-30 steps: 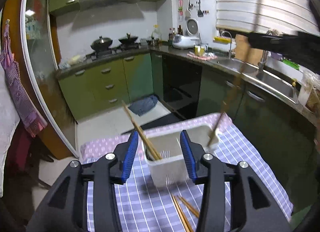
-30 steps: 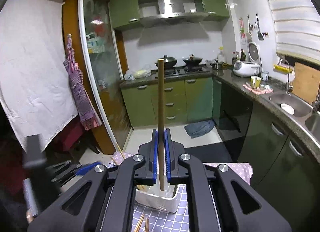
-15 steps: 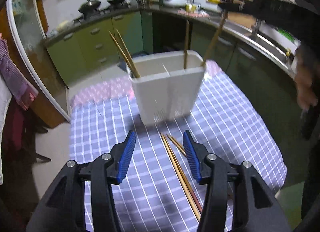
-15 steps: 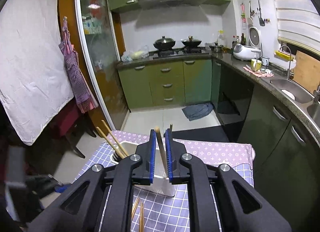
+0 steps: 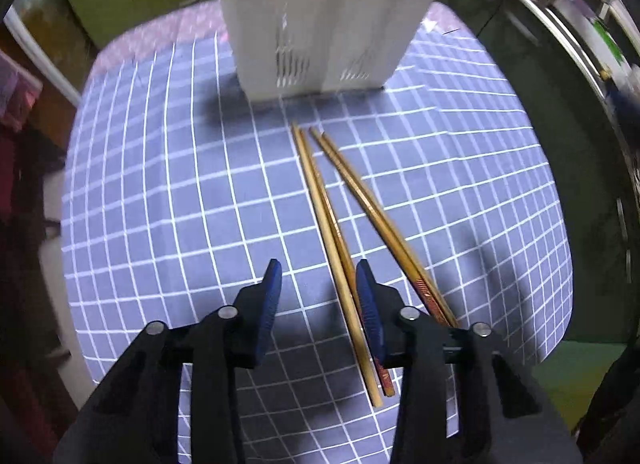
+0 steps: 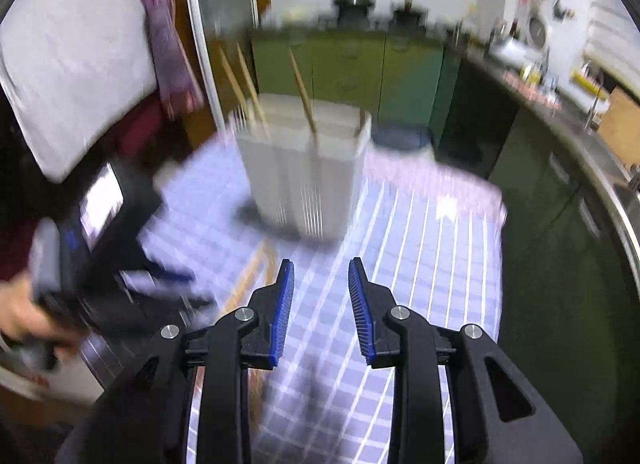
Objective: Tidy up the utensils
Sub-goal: 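Lower the left tool and grasp a wooden chopstick while the right tool grasps another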
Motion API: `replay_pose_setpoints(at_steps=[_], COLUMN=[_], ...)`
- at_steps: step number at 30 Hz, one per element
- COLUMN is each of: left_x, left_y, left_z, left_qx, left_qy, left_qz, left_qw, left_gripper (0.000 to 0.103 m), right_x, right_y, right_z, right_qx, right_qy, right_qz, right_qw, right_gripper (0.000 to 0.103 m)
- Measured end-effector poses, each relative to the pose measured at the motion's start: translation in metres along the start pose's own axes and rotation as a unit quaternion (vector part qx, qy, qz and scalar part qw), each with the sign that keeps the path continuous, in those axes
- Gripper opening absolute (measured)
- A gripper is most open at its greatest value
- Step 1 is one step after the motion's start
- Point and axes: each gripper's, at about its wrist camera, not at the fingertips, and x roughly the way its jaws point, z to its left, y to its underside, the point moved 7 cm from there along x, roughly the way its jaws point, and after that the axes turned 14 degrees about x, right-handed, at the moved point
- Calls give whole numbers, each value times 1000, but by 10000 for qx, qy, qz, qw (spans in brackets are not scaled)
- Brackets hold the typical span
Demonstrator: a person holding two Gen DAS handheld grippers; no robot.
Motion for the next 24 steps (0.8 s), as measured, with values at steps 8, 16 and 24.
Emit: replay_pose_setpoints(at_steps=[8,16,24], left_x=[23,40,60], left_y=[-6,-18,-28], left_z=[0,-4,-15], left_qx=[-126,-131,-201], left_qy=[-152,-244,-344], left_qz=[259,485,686], left_qw=[9995,9984,9968], left_gripper=[34,33,33], right_x=[44,47,52], right_y=[27,30,34], right_z=[-39,-43,-39], right_qx=[344,345,302], right_qy=[113,50,-5], right_qz=[577,661,756], right_qw=[9977,9972,9967], right_gripper=[29,29,29])
